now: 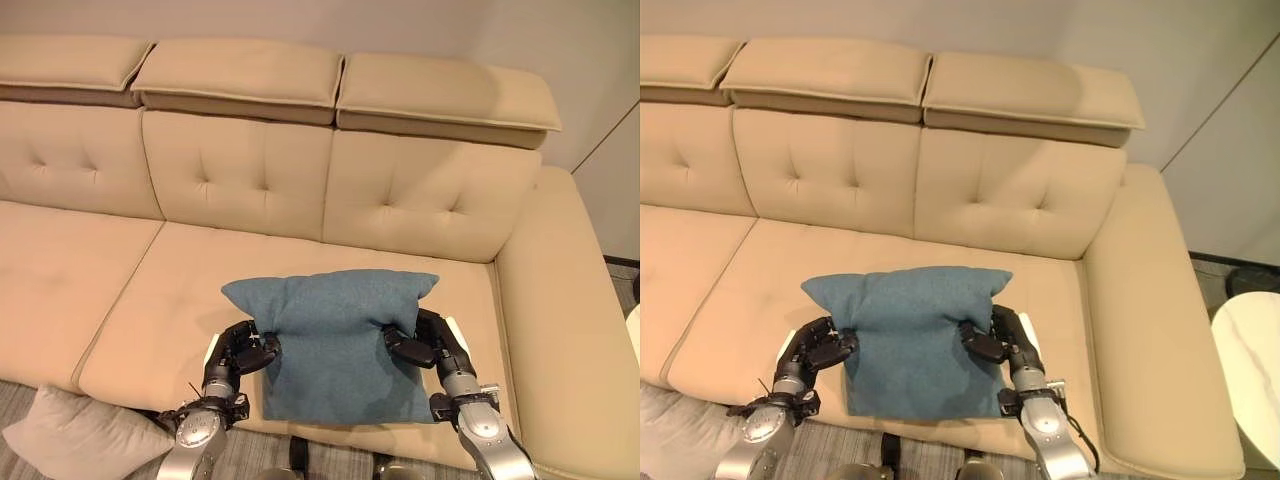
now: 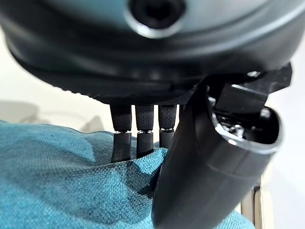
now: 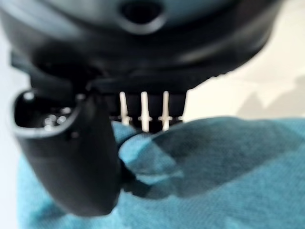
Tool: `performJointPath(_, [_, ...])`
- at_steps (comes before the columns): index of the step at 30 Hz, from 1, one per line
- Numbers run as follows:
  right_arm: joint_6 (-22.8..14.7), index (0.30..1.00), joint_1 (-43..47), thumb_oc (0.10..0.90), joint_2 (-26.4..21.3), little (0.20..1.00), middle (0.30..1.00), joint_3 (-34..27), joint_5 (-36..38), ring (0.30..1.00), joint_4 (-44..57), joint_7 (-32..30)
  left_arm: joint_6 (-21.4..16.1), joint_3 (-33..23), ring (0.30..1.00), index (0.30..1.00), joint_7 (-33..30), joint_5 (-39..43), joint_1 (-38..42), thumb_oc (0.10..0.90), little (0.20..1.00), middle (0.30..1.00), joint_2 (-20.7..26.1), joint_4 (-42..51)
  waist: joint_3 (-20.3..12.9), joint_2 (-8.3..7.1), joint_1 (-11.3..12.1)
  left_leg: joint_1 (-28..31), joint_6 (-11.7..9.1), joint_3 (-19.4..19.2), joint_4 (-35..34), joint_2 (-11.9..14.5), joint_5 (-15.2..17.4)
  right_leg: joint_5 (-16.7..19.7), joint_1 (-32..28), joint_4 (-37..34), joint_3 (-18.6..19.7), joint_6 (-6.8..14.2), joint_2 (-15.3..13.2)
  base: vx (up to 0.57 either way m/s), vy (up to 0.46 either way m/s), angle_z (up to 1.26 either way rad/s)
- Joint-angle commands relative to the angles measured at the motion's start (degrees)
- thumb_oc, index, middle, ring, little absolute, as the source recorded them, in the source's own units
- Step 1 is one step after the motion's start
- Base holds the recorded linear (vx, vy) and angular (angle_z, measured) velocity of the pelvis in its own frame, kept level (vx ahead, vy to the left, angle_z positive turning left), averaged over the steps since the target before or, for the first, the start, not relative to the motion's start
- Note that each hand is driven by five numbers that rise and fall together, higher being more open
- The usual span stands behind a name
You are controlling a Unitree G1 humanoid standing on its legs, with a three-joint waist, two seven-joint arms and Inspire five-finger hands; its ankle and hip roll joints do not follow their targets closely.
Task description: Pick up all the scattered cushions and arrange them neatly on the sofa.
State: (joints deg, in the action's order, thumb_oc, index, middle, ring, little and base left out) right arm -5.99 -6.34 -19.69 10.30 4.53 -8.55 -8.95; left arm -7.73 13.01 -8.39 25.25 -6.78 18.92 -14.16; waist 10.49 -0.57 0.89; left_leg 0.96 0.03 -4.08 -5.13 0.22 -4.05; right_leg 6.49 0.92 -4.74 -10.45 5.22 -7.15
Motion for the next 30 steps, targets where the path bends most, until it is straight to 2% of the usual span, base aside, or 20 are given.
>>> performJointPath(1, [-7.61, 0.300, 7.76, 0.400, -0.34, 0.300, 0.300, -2.24, -1.79, 0.300, 8.27, -3.07, -7.87, 1.06, 0.300, 0.300, -0.16, -2.58, 7.86, 0.400, 0.300, 0.300, -1.58, 8.39, -6.42, -0.43, -0.47, 1.44, -1.35, -0.22, 1.82, -0.09, 7.42, -8.02, -2.26, 3.83, -0.72, 2.86, 0.35, 0.14, -0.137, 0.19])
performJointPath(3, [-7.58, 0.300, 9.02, 0.400, -0.66, 0.300, 0.300, -2.05, -2.74, 0.300, 7.93, -4.45, -8.07, 1.61, 0.300, 0.300, -1.26, -3.24, 9.84, 0.400, 0.300, 0.300, -1.74, 8.34, -6.51, -0.22, -0.67, 1.81, -1.77, -0.16, 0.82, 0.30, 6.98, -7.90, -2.77, 2.55, -0.96, 2.77, 0.75, 0.08, -0.094, -0.02])
performJointPath(7, [-7.51, 0.300, 16.28, 0.400, -1.93, 0.300, 0.300, -0.36, -5.41, 0.300, 5.19, -9.61, -8.67, 3.79, 0.300, 0.300, -5.62, -6.38, 18.86, 0.400, 0.300, 0.300, -1.26, 5.86, -6.32, 0.41, -1.46, 0.47, -2.55, 0.14, 0.12, 0.91, 6.36, -7.42, -2.53, -0.03, -1.47, 2.63, 1.55, 0.02, -0.069, 0.08])
performJointPath(9, [-7.40, 0.300, 23.56, 0.400, -2.69, 0.300, 0.300, 2.10, -7.15, 0.300, 2.45, -13.43, -9.24, 5.69, 0.300, 0.300, -9.16, -7.99, 26.89, 0.400, 0.300, 0.300, -0.83, 3.13, -5.53, 0.88, -1.72, -1.21, -2.88, 0.29, 0.12, 1.11, 5.69, -7.14, -1.04, -0.26, -1.47, 2.60, 1.78, -0.10, -0.042, 0.07])
performJointPath(10, [-7.19, 0.300, 29.40, 0.400, -3.20, 0.300, 0.300, 3.90, -7.62, 0.300, 0.06, -15.79, -9.57, 7.52, 0.300, 0.300, -11.14, -8.36, 33.15, 0.400, 0.300, 0.300, -0.62, 0.89, -4.61, 1.22, -1.87, -2.95, -3.00, 0.61, 0.12, 1.16, 5.06, -6.83, 0.55, -0.26, -1.30, 2.55, 1.91, -0.19, -0.030, 0.03])
performJointPath(13, [-6.95, 0.300, 39.89, 0.400, -3.89, 0.300, 0.300, 6.51, -7.53, 0.300, -4.79, -19.57, -10.29, 10.54, 0.300, 0.300, -14.10, -8.11, 44.07, 0.400, 0.300, 0.300, -0.55, -3.61, -2.27, 1.96, -2.22, -7.30, -3.27, 1.60, 0.12, 1.17, 3.39, -6.01, 5.10, 0.26, -1.08, 2.36, 2.00, -0.24, 0.005, 0.11])
performJointPath(14, [-6.51, 0.300, 51.33, 0.400, -6.37, 0.300, 0.300, 8.71, -7.71, 0.300, -10.99, -23.50, -11.03, 13.75, 0.300, 0.300, -16.83, -9.04, 55.83, 0.400, 0.300, 0.300, 1.30, -9.83, -0.98, 2.65, -2.32, -12.64, -3.65, 2.19, 0.12, 0.84, 1.47, -5.25, 10.96, 2.14, -0.73, 2.08, 2.01, -0.28, 0.040, 0.17])
performJointPath(18, [-5.72, 0.300, 63.82, 0.400, -9.34, 0.300, 0.300, 11.70, -9.05, 0.300, -20.38, -28.96, -11.59, 16.10, 0.300, 0.300, -20.36, -10.13, 68.23, 0.400, 0.300, 0.300, 3.33, -18.63, -1.03, 3.01, -2.15, -18.57, -4.44, 2.61, 0.12, 0.64, -0.54, -4.28, 16.98, 3.45, -0.36, 2.05, 1.98, -0.14, 0.007, 0.09])
performJointPath(20, [-5.53, 0.300, 66.02, 0.400, -9.99, 0.300, 0.300, 12.62, -8.67, 0.300, -22.70, -29.39, -11.71, 16.47, 0.300, 0.300, -20.19, -9.43, 69.93, 0.400, 0.300, 0.300, 3.25, -20.44, -1.16, 3.03, -2.14, -19.62, -4.58, 2.57, 0.12, 0.64, -0.80, -3.99, 18.12, 3.51, -0.30, 2.11, 1.93, -0.06, -0.003, 0.03])
performJointPath(21, [-5.41, 0.300, 67.72, 0.400, -10.47, 0.300, 0.300, 13.31, -8.32, 0.300, -24.44, -29.56, -11.70, 16.73, 0.448, 0.448, -20.19, -8.67, 71.11, 0.499, 0.448, 0.448, 3.35, -22.16, -1.19, 2.99, -2.01, -20.46, -4.63, 2.70, 0.12, 0.67, -1.12, -3.83, 18.91, 3.60, -0.21, 2.14, 1.97, -0.05, -0.011, -0.06])
performJointPath(22, [-5.11, 0.900, 69.22, 0.800, -10.88, 0.900, 0.900, 13.76, -7.68, 0.900, -26.43, -29.94, -11.56, 17.06, 0.900, 0.900, -20.06, -8.00, 72.17, 0.800, 0.900, 0.900, 3.52, -23.52, -1.10, 3.07, -1.95, -21.45, -4.78, 2.83, 0.12, 0.62, -1.53, -3.65, 19.76, 3.59, -0.13, 2.15, 2.04, -0.04, -0.016, -0.11])
performJointPath(27, [-4.02, 0.900, 69.37, 0.800, -12.06, 0.900, 0.900, 14.06, -5.55, 0.900, -30.67, -29.29, -11.46, 16.56, 0.900, 0.900, -19.37, -6.70, 71.08, 0.800, 0.900, 0.900, 3.92, -24.99, -0.69, 3.37, -1.62, -22.99, -5.12, 3.49, 0.12, 0.60, -2.16, -3.85, 21.48, 4.39, -0.24, 1.95, 1.84, -0.02, -0.001, -0.06])
performJointPath(30, [-3.75, 0.900, 65.54, 0.800, -12.28, 0.900, 0.900, 12.29, -5.07, 0.900, -30.84, -29.00, -10.79, 16.13, 0.900, 0.900, -18.05, -7.24, 67.05, 0.800, 0.900, 0.900, 4.92, -24.88, -0.14, 3.56, -1.55, -22.76, -5.32, 3.90, 0.12, 0.41, -2.24, -4.60, 21.61, 5.71, -0.61, 1.57, 1.63, 0.01, 0.000, 0.06])
